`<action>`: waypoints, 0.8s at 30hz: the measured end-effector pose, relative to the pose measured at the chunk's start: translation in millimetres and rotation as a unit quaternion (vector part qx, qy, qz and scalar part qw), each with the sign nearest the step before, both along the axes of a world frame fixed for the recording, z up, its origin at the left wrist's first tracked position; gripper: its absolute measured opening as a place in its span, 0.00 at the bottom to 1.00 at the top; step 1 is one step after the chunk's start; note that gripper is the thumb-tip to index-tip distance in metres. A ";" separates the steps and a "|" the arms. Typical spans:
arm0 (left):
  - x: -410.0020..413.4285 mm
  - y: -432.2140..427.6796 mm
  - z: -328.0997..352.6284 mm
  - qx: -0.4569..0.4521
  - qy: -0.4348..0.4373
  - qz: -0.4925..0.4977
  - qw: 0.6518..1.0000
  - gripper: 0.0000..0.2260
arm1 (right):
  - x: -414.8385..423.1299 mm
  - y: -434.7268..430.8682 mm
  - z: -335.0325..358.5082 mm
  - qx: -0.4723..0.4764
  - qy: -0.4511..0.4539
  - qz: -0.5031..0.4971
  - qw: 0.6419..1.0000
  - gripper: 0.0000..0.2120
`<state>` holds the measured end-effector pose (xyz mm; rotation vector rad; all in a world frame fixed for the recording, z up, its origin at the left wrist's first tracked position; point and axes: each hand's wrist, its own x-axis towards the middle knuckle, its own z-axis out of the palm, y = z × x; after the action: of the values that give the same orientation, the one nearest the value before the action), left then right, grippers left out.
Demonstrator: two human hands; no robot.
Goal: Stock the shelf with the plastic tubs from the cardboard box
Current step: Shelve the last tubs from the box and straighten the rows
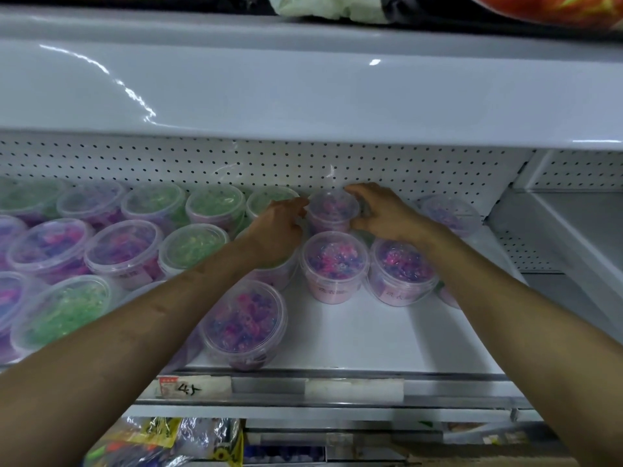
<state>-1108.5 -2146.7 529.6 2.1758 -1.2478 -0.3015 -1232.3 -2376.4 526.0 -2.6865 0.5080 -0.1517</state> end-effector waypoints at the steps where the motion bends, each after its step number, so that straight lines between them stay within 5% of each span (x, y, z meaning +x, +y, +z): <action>1: 0.0 0.3 1.6 -0.004 -0.005 -0.002 1.000 0.25 | -0.6 0.0 1.5 -0.017 0.006 0.001 1.000 0.40; 8: -4.2 1.1 4.4 -0.011 -0.005 0.001 1.000 0.24 | -6.0 -5.3 -2.0 0.094 0.006 0.025 0.995 0.41; 14: -0.5 0.5 1.4 0.050 0.010 -0.004 0.999 0.28 | -1.0 -3.0 -2.4 0.000 -0.007 0.009 1.000 0.42; 19: -2.2 1.0 -1.9 0.027 0.015 0.013 0.999 0.27 | -4.3 -7.8 -4.5 0.104 0.002 0.003 0.995 0.41; 24: 0.4 -4.7 0.8 0.036 0.019 0.009 0.999 0.27 | 0.0 -6.7 -4.9 0.074 -0.015 0.000 0.997 0.35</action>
<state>-1108.1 -2151.4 530.4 2.2301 -1.2129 -0.3830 -1232.3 -2383.1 521.1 -2.5373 0.4896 -0.1474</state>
